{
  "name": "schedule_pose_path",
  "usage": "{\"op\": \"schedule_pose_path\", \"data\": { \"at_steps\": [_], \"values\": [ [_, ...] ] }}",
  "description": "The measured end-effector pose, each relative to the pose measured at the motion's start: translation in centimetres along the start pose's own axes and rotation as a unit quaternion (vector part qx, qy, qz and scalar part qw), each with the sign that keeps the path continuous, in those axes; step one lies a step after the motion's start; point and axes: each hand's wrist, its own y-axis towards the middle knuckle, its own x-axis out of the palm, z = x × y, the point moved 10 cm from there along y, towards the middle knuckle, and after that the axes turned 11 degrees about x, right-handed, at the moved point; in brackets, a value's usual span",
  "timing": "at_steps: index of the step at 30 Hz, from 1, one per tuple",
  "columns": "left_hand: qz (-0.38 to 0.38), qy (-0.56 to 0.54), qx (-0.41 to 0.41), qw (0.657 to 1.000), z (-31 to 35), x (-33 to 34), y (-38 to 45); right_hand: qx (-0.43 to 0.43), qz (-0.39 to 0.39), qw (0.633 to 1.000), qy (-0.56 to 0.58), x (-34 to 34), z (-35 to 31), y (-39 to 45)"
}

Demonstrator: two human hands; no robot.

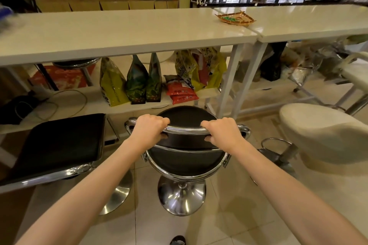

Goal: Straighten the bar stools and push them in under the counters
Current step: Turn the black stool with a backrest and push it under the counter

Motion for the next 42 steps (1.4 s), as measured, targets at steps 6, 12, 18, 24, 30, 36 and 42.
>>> {"op": "schedule_pose_path", "data": {
  "at_steps": [6,12,18,24,30,36,42],
  "values": [
    [0.002,-0.015,-0.020,1.000,-3.3,0.8,2.9,-0.010,0.015,1.000,0.008,0.3,0.4,4.5],
    [0.004,-0.011,-0.020,1.000,-5.3,1.6,6.0,-0.019,0.020,1.000,0.013,0.9,1.7,8.4],
    [0.033,-0.017,-0.022,0.999,-8.8,2.2,8.2,-0.026,0.031,0.999,0.018,1.6,1.3,12.7],
    [0.047,-0.016,-0.014,0.999,-10.9,2.5,10.6,-0.025,0.037,0.999,0.014,1.7,1.9,16.2],
    [0.056,-0.001,-0.010,0.998,-12.7,2.9,12.0,-0.025,0.039,0.999,0.020,1.9,1.8,18.6],
    [0.067,0.002,-0.011,0.998,-14.0,3.1,13.3,-0.014,0.039,0.999,0.015,2.1,2.0,20.3],
    [0.068,-0.007,-0.011,0.998,-14.2,3.4,13.8,-0.025,0.027,0.999,0.016,2.2,2.2,20.8]
  ]
}}
